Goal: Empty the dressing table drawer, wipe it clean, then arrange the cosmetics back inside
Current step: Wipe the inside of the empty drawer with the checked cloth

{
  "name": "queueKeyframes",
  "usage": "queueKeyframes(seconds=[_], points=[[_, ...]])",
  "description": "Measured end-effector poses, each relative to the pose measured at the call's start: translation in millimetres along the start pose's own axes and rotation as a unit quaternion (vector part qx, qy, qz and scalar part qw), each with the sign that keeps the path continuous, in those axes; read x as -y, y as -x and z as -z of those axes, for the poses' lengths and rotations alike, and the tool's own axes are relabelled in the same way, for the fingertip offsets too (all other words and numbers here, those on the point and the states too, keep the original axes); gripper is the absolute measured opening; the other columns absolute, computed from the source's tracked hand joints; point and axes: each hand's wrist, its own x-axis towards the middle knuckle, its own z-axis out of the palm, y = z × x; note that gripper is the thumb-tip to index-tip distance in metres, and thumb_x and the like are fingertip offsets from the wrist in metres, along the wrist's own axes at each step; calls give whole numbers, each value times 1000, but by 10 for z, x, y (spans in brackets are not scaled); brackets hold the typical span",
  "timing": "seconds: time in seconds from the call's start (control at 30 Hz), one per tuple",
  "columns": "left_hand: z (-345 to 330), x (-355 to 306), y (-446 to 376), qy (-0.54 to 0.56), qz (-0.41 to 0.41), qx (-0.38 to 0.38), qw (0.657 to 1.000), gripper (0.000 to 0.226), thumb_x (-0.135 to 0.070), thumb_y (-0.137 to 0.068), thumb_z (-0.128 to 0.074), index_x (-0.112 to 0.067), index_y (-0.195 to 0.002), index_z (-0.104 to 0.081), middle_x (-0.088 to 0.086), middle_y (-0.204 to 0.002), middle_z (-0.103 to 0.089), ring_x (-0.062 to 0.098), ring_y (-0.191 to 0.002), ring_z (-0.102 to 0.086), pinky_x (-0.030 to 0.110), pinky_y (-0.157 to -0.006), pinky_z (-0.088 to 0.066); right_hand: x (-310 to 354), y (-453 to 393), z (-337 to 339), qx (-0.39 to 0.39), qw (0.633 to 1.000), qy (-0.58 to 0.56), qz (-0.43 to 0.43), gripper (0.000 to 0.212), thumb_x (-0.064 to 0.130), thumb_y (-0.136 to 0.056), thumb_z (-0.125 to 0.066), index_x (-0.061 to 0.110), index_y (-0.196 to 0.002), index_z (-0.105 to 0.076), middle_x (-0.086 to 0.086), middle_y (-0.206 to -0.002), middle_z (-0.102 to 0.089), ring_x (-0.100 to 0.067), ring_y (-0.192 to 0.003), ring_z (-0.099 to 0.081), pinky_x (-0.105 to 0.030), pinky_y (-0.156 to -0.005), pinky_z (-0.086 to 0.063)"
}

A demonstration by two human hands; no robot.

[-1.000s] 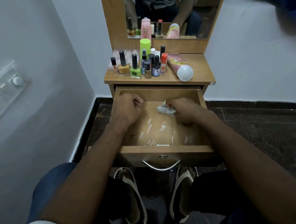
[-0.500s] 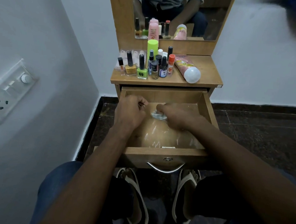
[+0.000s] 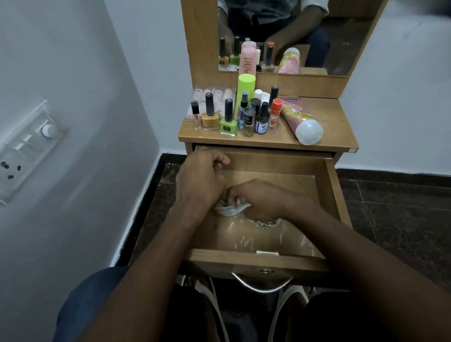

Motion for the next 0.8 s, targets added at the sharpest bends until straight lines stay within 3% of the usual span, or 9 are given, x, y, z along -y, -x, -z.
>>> queueKeyframes(seconds=[0.13, 0.2, 0.33, 0.5, 0.57, 0.67, 0.73, 0.8], points=[[21, 40, -67, 2, 7, 19, 1000, 34, -2, -94, -64, -32, -100, -79, -8, -117, -74, 13, -104, -69, 41, -95, -59, -111, -63, 55, -108, 989, 1, -101, 46, 8, -90, -68, 22, -132, -58, -5, -126, -64, -26, -109, -64, -40, -82, -56], [22, 42, -62, 5, 14, 32, 999, 34, -4, -94, -65, -35, -98, -79, -11, -112, -76, 12, -102, -69, 42, -94, -60, 12, -73, -13, -98, 992, 21, -83, 47, 7, -89, -67, 22, -133, -57, -6, -125, -64, -28, -108, -65, -41, -80, -57], [29, 59, -74, 8, 20, 43, 999, 31, -8, -94, -66, -36, -93, -78, -14, -105, -77, 11, -97, -71, 43, -90, -61, 191, -60, -77, -6, 1000, -17, -4, 36, 5, -84, -64, 22, -116, -66, -1, -112, -67, -25, -98, -66, -44, -79, -58], [39, 42, -89, -7, 26, 43, 999, 28, -10, -93, -69, -36, -91, -79, -14, -101, -77, 12, -95, -71, 43, -89, -61, 129, -149, -45, -125, 991, 25, -48, 60, 0, -87, -64, 21, -142, -51, -6, -135, -61, -30, -113, -64, -37, -75, -50], [44, 22, -72, -20, 26, 41, 999, 26, -11, -92, -69, -35, -90, -79, -12, -100, -78, 14, -94, -71, 43, -89, -61, 234, -148, -71, -95, 995, 28, -28, 55, -1, -88, -63, 18, -139, -54, -6, -135, -60, -30, -114, -63, -38, -78, -52], [56, 32, -55, -31, 21, 32, 999, 26, -11, -92, -71, -35, -89, -79, -11, -97, -77, 14, -88, -70, 44, -84, -62, 284, -152, -87, -4, 1000, -10, 15, 35, 3, -87, -65, 12, -121, -67, -9, -121, -67, -28, -107, -64, -40, -83, -55], [91, 64, -74, -28, 22, 38, 999, 27, -8, -90, -72, -35, -89, -78, -11, -94, -77, 13, -86, -70, 43, -84, -62, 227, -161, -40, -36, 999, -38, -4, 38, 5, -84, -66, 17, -119, -67, -7, -117, -67, -28, -104, -66, -44, -81, -58], [155, 91, -100, -31, 32, 66, 997, 32, -3, -89, -70, -35, -90, -77, -8, -100, -77, 16, -91, -70, 41, -87, -60, 162, -188, -41, -119, 992, -28, -32, 57, 2, -82, -65, 29, -132, -59, -5, -120, -66, -28, -102, -66, -42, -75, -58]])
